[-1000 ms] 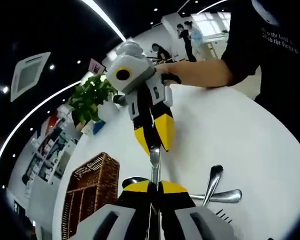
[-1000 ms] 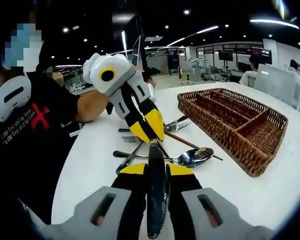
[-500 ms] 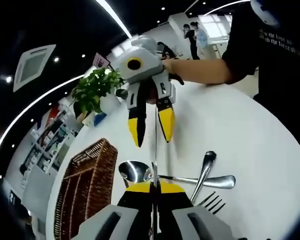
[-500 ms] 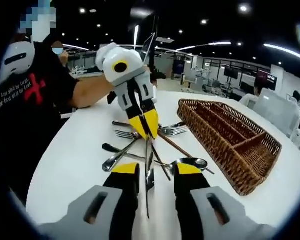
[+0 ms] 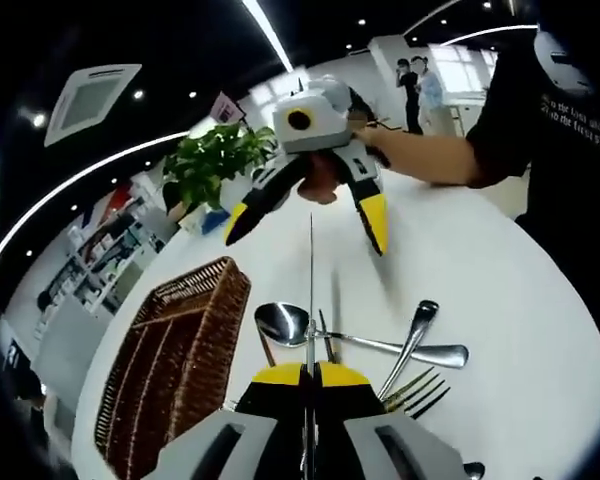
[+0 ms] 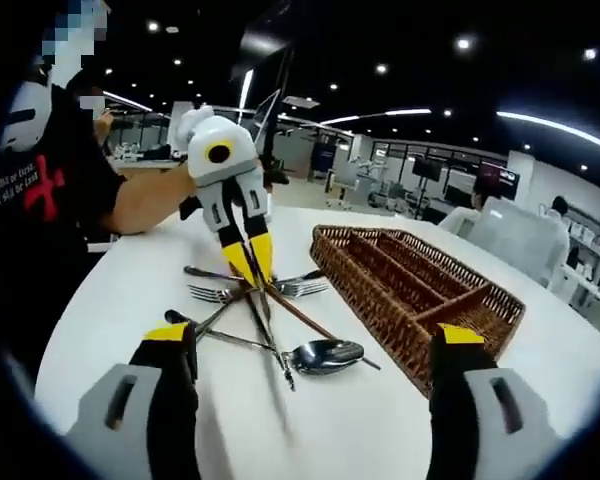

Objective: Arrange the knives, forks, and spoons in their matching storage slots by inserting each utensil handle-first until every utensil is classified and aligned in the correct compartment

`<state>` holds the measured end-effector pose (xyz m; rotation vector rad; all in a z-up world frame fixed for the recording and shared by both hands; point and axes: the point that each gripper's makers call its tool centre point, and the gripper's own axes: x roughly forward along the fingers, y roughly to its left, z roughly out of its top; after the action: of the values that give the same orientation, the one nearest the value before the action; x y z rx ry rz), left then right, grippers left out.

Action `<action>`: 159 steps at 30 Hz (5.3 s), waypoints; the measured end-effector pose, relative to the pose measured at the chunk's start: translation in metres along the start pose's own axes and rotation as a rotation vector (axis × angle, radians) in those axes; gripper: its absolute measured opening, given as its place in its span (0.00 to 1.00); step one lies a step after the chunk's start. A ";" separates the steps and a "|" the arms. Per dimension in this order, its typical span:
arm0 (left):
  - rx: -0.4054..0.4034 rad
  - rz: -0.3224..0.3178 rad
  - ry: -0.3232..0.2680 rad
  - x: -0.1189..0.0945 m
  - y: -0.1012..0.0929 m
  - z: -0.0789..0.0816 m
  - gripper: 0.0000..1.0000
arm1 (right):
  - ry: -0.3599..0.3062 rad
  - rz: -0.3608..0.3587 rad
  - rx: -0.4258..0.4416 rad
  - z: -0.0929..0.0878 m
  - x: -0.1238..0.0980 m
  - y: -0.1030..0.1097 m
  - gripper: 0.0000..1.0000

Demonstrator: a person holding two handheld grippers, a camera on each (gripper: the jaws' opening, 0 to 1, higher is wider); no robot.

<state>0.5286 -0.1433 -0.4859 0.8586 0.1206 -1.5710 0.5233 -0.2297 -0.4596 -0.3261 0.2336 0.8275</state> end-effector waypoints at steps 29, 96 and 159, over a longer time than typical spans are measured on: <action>0.052 0.077 0.044 -0.035 0.044 0.022 0.01 | -0.080 -0.322 0.297 0.016 -0.045 -0.068 0.99; 0.124 0.155 0.190 -0.044 0.178 -0.016 0.00 | -0.106 -0.331 0.208 0.022 -0.048 -0.073 0.99; 0.010 0.017 0.225 0.000 0.135 -0.066 0.01 | -0.094 -0.366 0.218 0.016 -0.055 -0.081 0.99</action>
<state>0.6787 -0.1370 -0.4800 1.0404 0.2667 -1.4566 0.5496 -0.3125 -0.4109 -0.1181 0.1678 0.4495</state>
